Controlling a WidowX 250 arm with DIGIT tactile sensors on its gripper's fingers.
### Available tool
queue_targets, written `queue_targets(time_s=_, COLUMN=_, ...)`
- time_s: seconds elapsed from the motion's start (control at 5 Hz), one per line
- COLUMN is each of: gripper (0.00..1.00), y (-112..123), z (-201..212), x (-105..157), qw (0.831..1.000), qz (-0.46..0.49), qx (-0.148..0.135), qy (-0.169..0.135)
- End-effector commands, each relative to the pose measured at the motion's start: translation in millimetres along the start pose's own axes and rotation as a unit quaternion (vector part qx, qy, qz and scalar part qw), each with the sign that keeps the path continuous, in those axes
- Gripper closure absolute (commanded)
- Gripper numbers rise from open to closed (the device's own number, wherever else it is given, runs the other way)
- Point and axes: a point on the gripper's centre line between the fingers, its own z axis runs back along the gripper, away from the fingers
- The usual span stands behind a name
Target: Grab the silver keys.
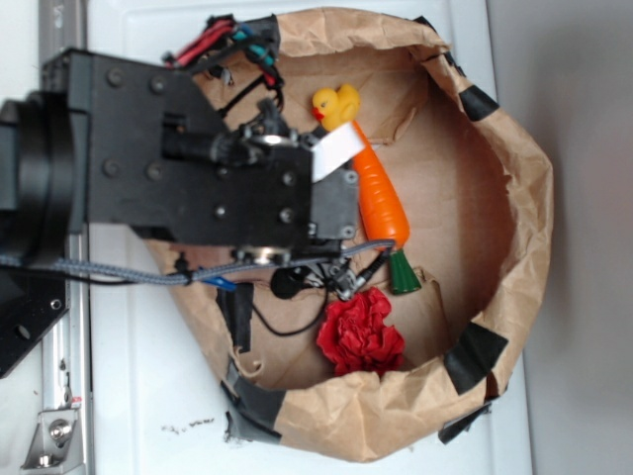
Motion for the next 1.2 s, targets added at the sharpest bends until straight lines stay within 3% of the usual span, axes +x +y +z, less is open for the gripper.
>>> queue_targets(time_s=0.0, gripper=0.00, y=14, z=-23, x=15, qw=0.999, qz=0.015, qx=0.009, qy=-0.034)
queue_targets(time_s=0.2, gripper=1.00, y=15, z=-27, x=13, qw=1.000, qz=0.018, qx=0.004, qy=-0.023)
queue_targets(time_s=0.4, gripper=1.00, y=17, z=-28, x=10, qw=0.999, qz=0.015, qx=0.003, qy=-0.037)
queue_targets(time_s=1.0, gripper=1.00, y=28, z=-27, x=3, qw=0.999, qz=0.016, qx=0.005, qy=-0.037)
